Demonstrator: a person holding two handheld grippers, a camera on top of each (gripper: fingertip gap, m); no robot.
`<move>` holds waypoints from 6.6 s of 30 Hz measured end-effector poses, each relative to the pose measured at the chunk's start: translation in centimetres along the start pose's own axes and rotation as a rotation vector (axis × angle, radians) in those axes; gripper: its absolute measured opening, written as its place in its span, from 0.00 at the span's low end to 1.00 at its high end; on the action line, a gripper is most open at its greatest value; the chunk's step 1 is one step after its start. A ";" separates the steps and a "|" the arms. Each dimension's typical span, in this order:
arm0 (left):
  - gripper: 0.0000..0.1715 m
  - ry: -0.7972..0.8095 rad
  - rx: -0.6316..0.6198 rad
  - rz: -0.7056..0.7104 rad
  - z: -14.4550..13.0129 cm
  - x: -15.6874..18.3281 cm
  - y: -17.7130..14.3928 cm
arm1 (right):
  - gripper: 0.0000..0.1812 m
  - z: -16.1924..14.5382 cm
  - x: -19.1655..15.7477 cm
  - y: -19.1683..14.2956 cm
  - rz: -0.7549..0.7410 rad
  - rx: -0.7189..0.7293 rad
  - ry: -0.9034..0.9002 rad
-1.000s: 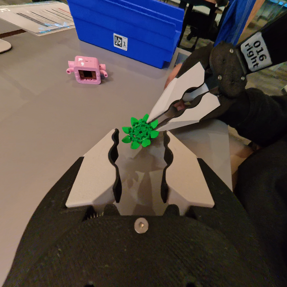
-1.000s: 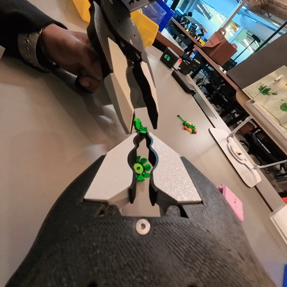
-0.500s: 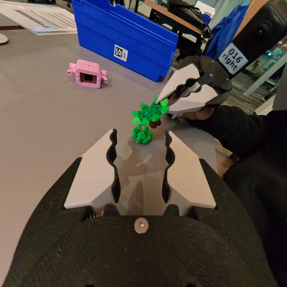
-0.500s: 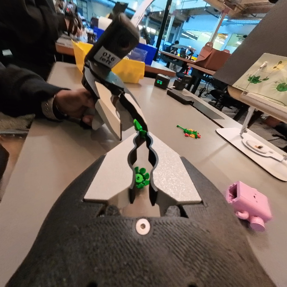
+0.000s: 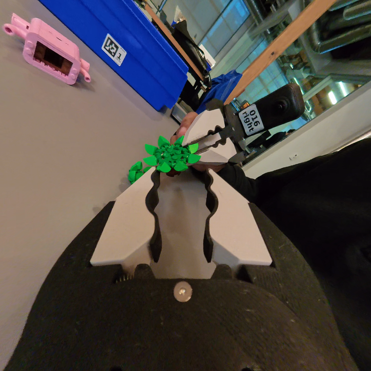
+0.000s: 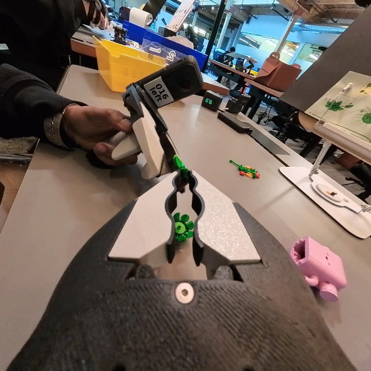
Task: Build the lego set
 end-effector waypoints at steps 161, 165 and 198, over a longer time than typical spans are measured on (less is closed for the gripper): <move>0.08 1.186 0.082 0.444 -0.4 5.5 -0.8 | 0.10 0.7 2.0 -0.8 0.080 0.212 0.530; 0.08 1.201 0.088 0.446 -0.4 5.6 -0.7 | 0.11 0.7 2.1 -0.8 0.086 0.228 0.559; 0.08 1.264 0.135 0.411 -0.9 6.9 -0.2 | 0.08 0.4 1.6 -0.7 0.361 0.283 0.863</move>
Point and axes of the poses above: each gripper's, where its closed fingertips meet, y out along the fingers, z out of its top, x = y × z across the jaws, the point moved 8 cm from there along -y, back along the fingers, and after that the axes turned 8 degrees about x, right-handed, at the moved point
